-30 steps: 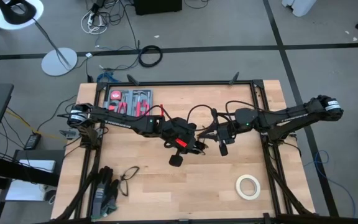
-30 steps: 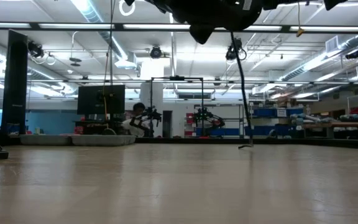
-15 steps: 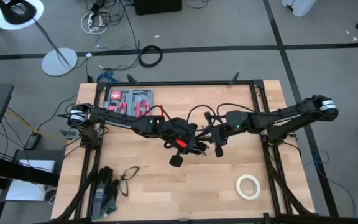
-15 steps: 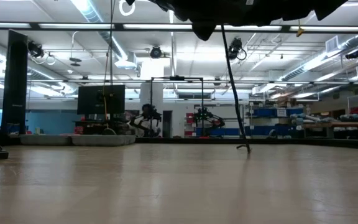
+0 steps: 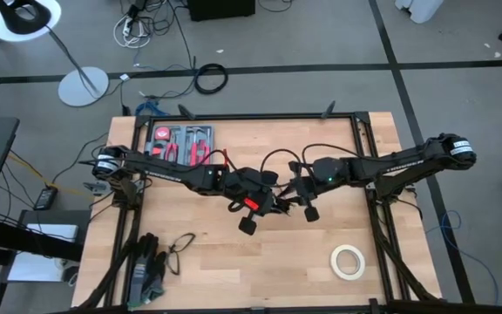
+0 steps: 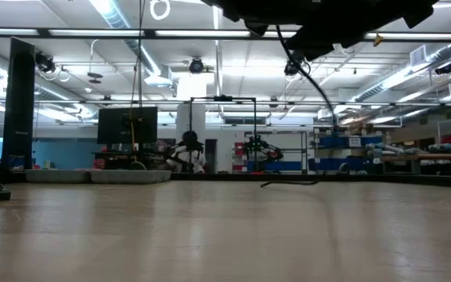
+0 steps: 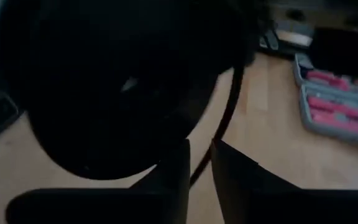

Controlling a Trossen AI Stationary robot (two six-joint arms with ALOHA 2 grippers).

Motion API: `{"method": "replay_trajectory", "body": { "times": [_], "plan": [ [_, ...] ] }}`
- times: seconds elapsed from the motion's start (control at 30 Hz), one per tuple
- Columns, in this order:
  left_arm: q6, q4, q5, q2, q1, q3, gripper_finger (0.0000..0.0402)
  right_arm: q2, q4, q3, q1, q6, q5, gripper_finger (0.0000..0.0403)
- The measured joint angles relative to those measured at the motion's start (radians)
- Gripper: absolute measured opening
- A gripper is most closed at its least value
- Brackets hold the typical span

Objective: Coil cords
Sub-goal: Coil the black wire onto the spool

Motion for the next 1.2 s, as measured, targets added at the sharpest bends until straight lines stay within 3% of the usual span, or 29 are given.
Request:
{"method": "replay_trajectory", "body": {
  "times": [0.2, 0.57, 1.2],
  "plan": [
    [0.048, 0.013, -0.074, -0.021, 0.000, 0.001, 0.0000, 0.000, -0.002, 0.000, 0.014, 0.119, -0.029, 0.0088],
    [0.067, 0.036, -0.108, -0.052, -0.024, 0.001, 0.0000, -0.004, -0.006, 0.001, 0.029, 0.123, 0.115, 0.0077],
    [0.113, 0.106, -0.161, -0.054, -0.050, 0.001, 0.0000, 0.024, 0.259, -0.090, 0.013, 0.189, 0.114, 0.0079]
  ]
}}
